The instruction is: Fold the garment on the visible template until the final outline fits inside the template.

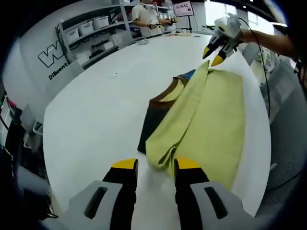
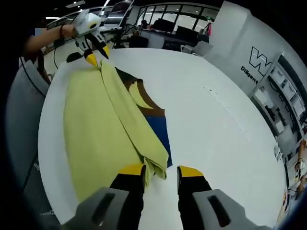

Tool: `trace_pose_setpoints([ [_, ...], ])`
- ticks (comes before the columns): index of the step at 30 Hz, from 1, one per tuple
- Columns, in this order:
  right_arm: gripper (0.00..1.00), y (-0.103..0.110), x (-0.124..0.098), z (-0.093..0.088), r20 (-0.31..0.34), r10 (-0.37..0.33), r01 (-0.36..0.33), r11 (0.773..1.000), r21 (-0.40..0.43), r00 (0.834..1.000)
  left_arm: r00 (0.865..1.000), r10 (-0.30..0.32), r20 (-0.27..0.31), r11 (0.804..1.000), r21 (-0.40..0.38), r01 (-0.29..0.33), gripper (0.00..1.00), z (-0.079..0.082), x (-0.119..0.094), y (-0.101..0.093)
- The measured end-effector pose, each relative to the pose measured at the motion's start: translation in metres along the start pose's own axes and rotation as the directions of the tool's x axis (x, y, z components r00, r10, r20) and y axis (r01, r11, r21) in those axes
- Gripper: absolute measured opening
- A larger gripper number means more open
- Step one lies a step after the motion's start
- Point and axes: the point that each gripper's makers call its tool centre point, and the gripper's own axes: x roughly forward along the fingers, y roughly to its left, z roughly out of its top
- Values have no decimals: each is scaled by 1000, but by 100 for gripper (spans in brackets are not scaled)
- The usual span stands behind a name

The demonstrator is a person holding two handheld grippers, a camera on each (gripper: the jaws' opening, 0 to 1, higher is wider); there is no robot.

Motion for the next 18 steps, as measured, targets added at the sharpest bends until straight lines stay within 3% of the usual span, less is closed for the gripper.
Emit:
trace_pose_setpoints([
  [10, 10, -5, 4, -5, 28, -4, 0, 993, 122, 1000, 1000, 10, 25, 1000, 22, -10, 15, 1, 6, 6],
  [14, 3, -10, 7, -7, 30, -25, 18, 977, 210, 999, 1000, 11, 29, 998, 69, -13, 11, 6, 8, 7],
  [18, 0, -8, 9, -4, 45, -9, -1, 978, 211, 999, 999, 15, 50, 996, 83, -19, 7, 13, 7, 10],
])
